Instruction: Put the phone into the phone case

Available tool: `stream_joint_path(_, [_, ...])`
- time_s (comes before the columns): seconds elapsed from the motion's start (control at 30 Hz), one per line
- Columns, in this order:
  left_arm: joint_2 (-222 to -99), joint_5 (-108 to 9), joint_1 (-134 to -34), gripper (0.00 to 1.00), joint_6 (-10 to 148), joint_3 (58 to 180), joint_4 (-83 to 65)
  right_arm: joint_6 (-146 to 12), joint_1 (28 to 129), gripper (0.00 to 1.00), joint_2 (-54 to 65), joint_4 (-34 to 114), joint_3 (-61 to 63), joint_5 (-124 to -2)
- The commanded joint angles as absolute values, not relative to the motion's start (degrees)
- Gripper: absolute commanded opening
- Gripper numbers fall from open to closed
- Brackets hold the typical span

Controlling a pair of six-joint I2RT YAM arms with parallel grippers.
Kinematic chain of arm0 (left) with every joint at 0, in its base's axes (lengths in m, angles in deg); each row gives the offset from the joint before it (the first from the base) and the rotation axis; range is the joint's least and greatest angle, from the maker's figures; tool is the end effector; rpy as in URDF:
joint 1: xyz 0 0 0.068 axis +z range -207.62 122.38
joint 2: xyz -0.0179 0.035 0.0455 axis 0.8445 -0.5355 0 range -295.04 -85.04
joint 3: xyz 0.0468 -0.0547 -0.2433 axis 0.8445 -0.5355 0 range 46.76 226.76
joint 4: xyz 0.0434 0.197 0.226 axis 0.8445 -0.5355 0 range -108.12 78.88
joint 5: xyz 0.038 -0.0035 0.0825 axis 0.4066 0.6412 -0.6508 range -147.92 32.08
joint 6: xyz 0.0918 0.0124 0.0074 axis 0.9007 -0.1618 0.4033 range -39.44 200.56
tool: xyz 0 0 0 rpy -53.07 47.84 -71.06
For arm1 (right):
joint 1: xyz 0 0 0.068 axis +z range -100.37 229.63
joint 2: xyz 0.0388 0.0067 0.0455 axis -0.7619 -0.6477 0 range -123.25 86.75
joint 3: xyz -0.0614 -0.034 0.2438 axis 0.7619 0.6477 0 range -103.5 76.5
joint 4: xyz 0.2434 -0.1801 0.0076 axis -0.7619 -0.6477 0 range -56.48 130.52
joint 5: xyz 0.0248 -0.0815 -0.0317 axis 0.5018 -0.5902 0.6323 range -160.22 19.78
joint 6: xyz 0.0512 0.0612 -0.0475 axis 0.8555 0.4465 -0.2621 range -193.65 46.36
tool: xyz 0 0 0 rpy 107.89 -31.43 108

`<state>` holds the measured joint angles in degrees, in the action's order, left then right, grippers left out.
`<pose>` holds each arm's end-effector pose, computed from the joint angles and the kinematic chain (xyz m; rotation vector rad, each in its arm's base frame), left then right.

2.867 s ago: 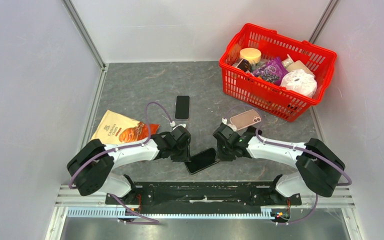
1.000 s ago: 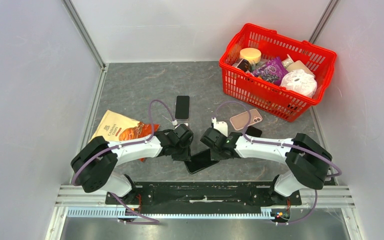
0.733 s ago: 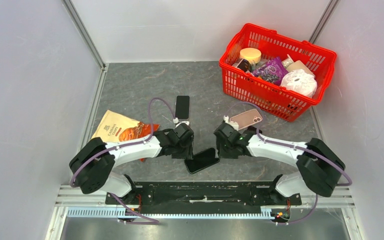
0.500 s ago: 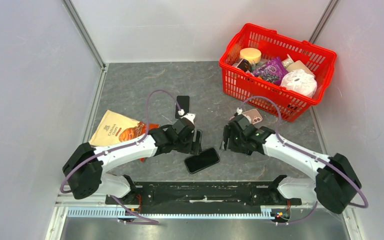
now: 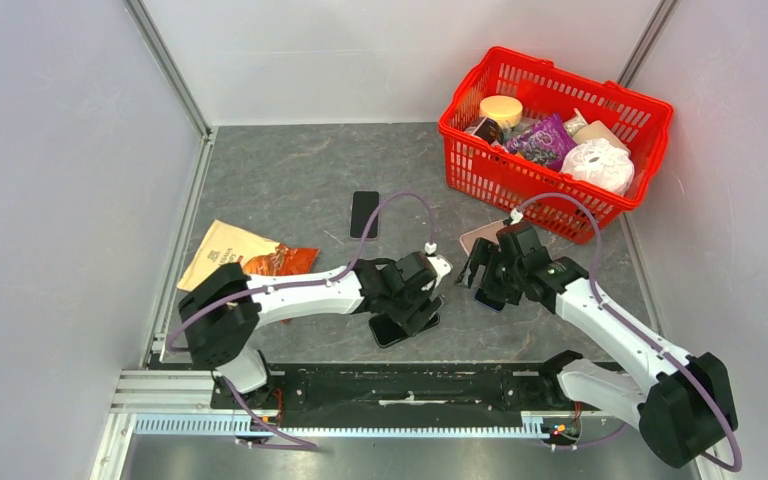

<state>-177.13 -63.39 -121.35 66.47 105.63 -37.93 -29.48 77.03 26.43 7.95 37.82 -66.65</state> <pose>0.1761 -0.3390 0.1132 1.0834 2.4239 -0.3476 0.2477 0.1343 0.1472 0.3551 2.5903 0.5597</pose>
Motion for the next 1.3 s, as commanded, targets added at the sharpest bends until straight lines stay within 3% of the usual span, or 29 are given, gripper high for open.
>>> stream_joint_path(0.0, [-180.21,-62.15,-121.63,0.9,73.89,108.9,-37.84,-29.7,75.46,0.91,28.97,7.66,39.59,-63.13])
stream_joint_path(0.67, [-188.33,-65.14,-122.34,0.91,75.95,108.04,-33.87,-31.19,72.44,0.93,32.34,6.01,41.47,-61.21])
stream_joint_path(0.73, [-188.57,-66.27,-122.38,0.77,75.0,107.7,-33.41,-31.32,72.0,0.93,32.91,5.64,41.51,-61.54])
stream_joint_path(0.83, [-187.6,-70.31,-122.33,0.44,72.92,106.86,-31.71,-31.63,71.56,0.92,33.82,4.7,41.28,-62.24])
stream_joint_path(0.87, [-186.85,-71.74,-122.29,0.38,72.11,106.73,-31.0,-31.76,71.47,0.92,34.01,4.56,41.08,-62.54])
stream_joint_path(1.03, [-182.28,-76.31,-119.84,0.32,67.23,106.83,-28.2,-32.3,71.43,0.92,33.52,4.25,40.4,-63.7])
stream_joint_path(1.27, [-178.33,-81.73,-108.69,0.32,60.82,109.53,-28.44,-32.6,71.36,0.92,31.92,4.79,39.86,-63.92])
